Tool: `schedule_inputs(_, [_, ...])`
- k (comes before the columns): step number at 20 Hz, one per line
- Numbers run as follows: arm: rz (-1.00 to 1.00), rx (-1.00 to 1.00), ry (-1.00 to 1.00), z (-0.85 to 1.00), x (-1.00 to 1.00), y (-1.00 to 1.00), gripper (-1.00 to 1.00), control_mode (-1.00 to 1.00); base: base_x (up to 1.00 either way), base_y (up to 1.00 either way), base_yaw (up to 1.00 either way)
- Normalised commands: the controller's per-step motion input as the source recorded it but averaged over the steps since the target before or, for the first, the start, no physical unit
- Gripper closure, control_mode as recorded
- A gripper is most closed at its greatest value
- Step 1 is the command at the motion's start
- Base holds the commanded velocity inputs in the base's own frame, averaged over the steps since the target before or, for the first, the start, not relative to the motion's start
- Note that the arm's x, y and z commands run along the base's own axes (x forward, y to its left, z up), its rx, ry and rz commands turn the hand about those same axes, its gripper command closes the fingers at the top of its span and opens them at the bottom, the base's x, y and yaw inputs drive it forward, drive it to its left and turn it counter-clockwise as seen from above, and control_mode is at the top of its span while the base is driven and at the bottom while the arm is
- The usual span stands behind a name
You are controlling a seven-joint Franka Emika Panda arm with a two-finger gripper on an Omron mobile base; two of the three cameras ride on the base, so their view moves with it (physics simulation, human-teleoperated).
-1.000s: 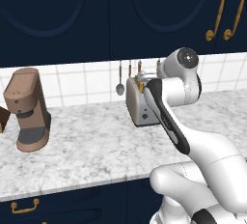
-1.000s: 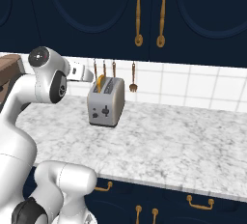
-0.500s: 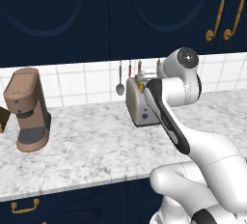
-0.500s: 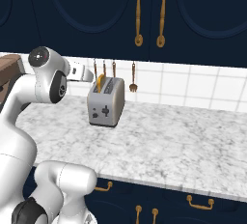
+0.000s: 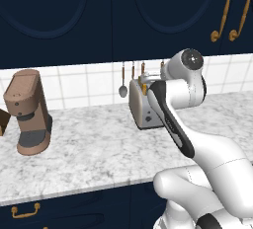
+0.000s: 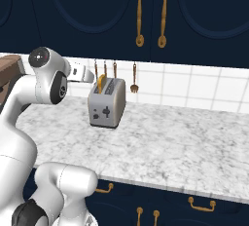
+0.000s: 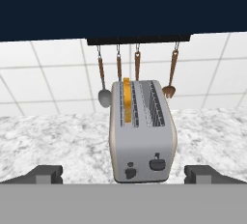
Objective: Start the toaster. Once the lever pops up, take the bread to the plate on the dining counter.
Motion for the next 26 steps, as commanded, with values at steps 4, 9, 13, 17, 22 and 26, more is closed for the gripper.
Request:
schedule_inputs(4, [0.00,0.00,0.00,0.00,0.00,0.00,-1.00,-1.00,0.00,0.00,0.00])
schedule_inputs(9, [0.00,0.00,0.00,0.00,0.00,0.00,-1.00,-1.00,0.00,0.00,0.00])
schedule_inputs(13, [0.00,0.00,0.00,-0.03,-0.05,0.00,-1.00,-1.00,0.00,0.00,0.00])
schedule_inputs(17, [0.00,0.01,0.00,-0.18,-0.18,0.00,-1.00,-1.00,0.00,0.00,0.00])
schedule_inputs(22, [0.00,0.00,0.00,-0.34,-0.01,-0.01,-1.00,-1.00,0.00,0.00,0.00])
schedule_inputs(26, [0.00,0.00,0.07,-0.34,0.19,-0.09,-1.00,-1.00,0.00,0.00,0.00])
